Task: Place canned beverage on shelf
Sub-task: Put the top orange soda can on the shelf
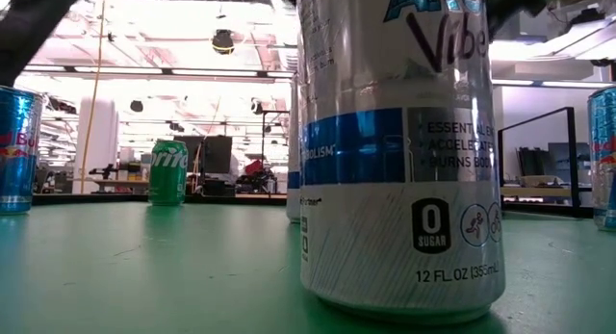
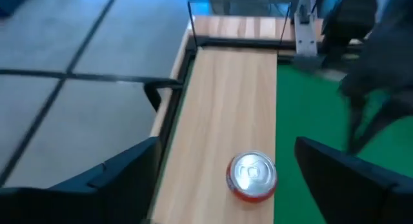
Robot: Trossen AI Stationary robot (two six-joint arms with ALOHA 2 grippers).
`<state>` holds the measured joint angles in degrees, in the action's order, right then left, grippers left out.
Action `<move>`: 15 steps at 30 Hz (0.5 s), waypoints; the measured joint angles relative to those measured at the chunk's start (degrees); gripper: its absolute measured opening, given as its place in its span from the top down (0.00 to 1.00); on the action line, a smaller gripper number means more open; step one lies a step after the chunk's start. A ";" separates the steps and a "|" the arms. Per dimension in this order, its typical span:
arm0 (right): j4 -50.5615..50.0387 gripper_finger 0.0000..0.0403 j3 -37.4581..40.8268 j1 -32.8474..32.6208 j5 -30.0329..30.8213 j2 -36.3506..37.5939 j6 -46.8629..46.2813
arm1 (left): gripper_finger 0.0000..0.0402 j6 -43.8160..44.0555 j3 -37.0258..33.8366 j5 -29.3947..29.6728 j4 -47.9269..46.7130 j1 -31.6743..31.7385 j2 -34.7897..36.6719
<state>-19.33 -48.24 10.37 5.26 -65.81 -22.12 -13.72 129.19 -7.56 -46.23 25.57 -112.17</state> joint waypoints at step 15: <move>5.24 0.96 -3.13 8.71 -7.63 -13.68 6.28 | 0.97 -1.55 -39.04 -3.46 16.15 4.28 35.56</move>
<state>-14.09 -51.37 19.08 -2.38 -79.49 -15.84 -15.27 90.15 -11.02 -30.08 29.84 -76.61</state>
